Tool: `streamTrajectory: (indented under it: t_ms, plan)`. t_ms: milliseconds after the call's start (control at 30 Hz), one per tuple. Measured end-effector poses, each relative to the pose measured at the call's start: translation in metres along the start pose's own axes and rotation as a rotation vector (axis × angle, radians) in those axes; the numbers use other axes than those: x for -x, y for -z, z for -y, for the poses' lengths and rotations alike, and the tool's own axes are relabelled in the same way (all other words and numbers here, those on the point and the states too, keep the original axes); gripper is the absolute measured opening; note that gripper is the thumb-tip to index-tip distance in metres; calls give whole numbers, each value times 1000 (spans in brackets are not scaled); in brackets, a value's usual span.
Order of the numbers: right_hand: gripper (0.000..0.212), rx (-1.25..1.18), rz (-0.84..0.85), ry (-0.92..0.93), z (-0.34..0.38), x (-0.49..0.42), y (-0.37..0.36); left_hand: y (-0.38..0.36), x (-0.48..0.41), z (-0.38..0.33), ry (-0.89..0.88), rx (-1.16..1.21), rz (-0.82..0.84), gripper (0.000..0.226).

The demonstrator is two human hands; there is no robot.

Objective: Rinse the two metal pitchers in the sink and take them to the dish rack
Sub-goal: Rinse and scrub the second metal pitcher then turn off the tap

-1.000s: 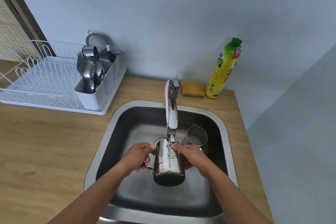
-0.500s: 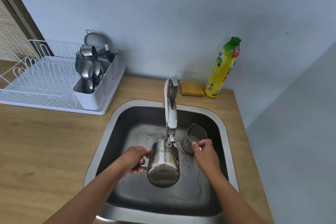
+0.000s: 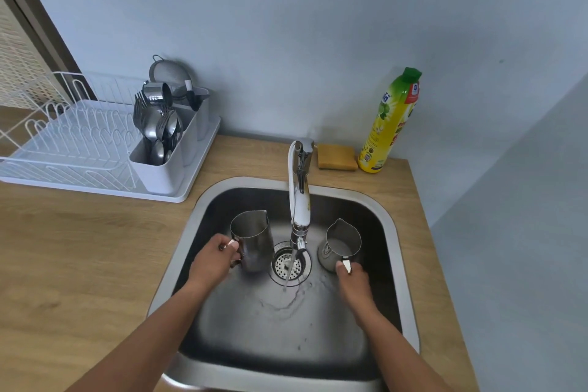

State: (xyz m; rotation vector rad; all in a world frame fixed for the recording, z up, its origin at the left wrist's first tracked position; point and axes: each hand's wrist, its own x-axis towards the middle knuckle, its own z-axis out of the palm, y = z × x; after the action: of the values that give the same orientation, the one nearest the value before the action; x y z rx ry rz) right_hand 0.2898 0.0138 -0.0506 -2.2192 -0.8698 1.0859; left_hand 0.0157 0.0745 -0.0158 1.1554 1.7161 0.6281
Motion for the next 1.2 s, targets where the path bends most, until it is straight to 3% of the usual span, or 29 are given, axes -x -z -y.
streamTrajectory:
  t_ms: [300,533,600,700,800,900,1033,1100,1200]
  plan:
    - [19,-201,51,-34,-5,14,-14,-13,-16,26,64,94,-123,10]
    - [29,-267,110,3,1,37,-14,-17,-14,33,87,168,-187,12]
    - [33,-249,135,50,3,44,-13,-18,-9,24,82,160,-193,27]
    - [32,-269,191,80,5,52,-11,-20,9,14,-17,86,-264,51]
    - [30,-297,248,112,7,59,-10,-24,33,10,-247,-39,-318,39]
    - [30,-312,278,136,10,64,-8,-30,42,8,-351,-13,-92,50]
    - [32,-298,292,149,7,65,-4,-36,41,6,-312,-119,324,97]
    - [32,-317,309,152,5,64,-1,-38,40,2,-329,-157,381,103]
    - [31,-356,340,136,3,61,2,-43,41,-6,-353,-140,375,88]
